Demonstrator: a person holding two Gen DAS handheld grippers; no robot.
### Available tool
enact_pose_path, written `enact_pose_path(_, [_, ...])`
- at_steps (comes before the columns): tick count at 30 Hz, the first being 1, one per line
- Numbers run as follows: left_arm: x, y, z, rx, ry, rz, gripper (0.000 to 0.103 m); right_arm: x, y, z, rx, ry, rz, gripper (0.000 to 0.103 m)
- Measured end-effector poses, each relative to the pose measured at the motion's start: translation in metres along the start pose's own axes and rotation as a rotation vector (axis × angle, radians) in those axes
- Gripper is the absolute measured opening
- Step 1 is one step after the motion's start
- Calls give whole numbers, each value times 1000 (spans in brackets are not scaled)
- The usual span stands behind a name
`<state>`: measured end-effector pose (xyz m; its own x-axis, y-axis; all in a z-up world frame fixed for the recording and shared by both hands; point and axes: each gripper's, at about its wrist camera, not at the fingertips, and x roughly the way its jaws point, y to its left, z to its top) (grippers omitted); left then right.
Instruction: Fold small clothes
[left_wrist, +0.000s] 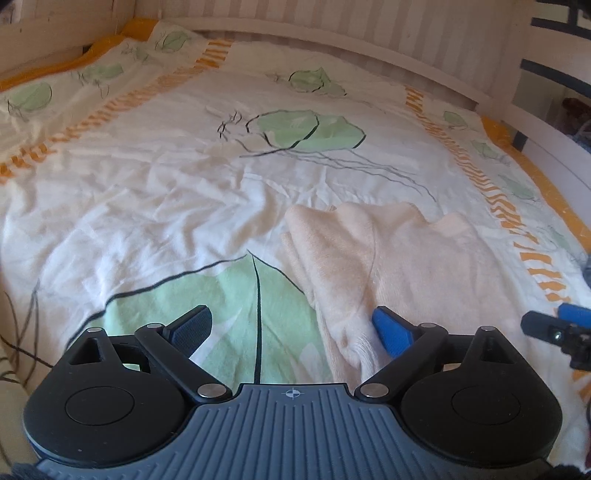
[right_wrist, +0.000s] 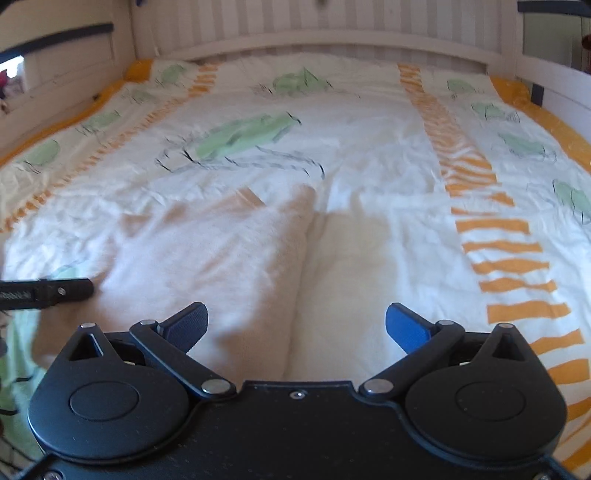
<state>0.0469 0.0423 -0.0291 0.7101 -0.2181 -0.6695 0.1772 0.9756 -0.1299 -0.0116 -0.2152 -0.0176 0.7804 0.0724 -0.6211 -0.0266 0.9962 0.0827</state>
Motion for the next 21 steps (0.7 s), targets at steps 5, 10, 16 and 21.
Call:
enact_pose_path(5, [-47, -23, -11, 116, -33, 11, 95, -39, 10, 3, 5, -21, 51, 102])
enact_pose_path(10, [-90, -37, -20, 90, -89, -3, 95, -67, 16, -4, 26, -28, 93, 102])
enact_pose_path(16, [-118, -48, -24, 59, -85, 43, 95, -95, 18, -14, 61, -44, 87, 102])
enact_pose_path(21, [-121, -45, -28, 10, -39, 45, 95, -105, 22, -19, 79, -25, -59, 102])
